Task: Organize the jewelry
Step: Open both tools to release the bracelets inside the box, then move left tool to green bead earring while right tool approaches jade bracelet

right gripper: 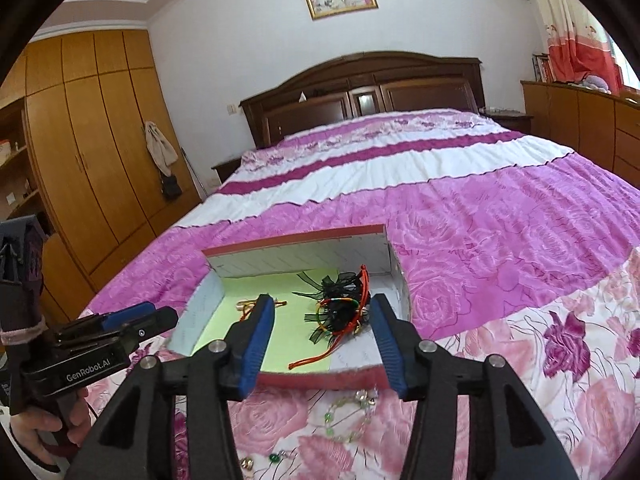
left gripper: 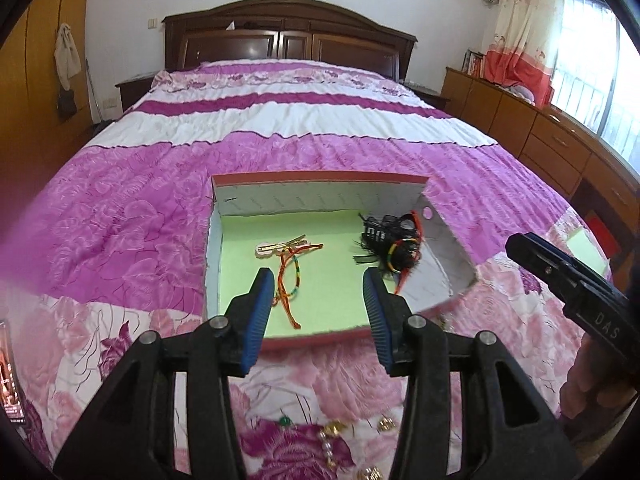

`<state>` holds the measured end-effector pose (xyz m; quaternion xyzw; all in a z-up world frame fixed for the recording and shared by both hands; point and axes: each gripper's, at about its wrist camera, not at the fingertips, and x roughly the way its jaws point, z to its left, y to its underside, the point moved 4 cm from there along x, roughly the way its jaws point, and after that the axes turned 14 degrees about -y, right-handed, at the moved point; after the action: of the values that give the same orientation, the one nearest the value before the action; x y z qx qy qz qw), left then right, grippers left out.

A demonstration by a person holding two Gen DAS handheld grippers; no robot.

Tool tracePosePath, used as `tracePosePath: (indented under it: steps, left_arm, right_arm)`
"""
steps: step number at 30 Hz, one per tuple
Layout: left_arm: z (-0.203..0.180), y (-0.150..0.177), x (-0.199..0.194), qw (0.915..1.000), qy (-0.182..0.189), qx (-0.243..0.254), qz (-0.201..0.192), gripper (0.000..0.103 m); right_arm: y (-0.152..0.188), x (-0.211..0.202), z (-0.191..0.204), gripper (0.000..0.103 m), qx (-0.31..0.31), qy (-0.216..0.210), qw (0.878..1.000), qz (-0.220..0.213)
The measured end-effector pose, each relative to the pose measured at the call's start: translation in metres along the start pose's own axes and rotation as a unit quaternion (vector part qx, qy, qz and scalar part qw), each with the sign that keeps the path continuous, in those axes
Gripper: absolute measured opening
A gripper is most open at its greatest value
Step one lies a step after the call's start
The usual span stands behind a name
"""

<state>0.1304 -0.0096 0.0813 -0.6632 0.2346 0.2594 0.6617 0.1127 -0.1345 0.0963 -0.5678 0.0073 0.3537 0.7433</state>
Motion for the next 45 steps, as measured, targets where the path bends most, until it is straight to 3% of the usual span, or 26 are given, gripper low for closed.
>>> tracePosePath:
  steps: [11,33,39,45]
  left_arm:
    - [-0.008,0.028,-0.027,0.9998,0.016,0.012,0.001,0.039]
    - [0.013,0.104,0.032,0.9910,-0.010,0.004,0.133,0.038]
    - [0.014,0.113,0.041,0.9902,-0.024,0.017,0.136,0.022]
    - [0.012,0.116,0.046,0.9903,-0.027,0.029,0.133,0.009]
  right_arm:
    - [0.028,-0.026,0.011,0.054,-0.002,0.003,1.000,0.010]
    - [0.098,0.027,-0.024,0.054,0.056,0.029,0.990,0.126]
    - [0.103,0.041,-0.036,0.054,0.067,0.039,0.987,0.141]
    - [0.108,0.051,-0.046,0.046,0.080,0.045,0.984,0.150]
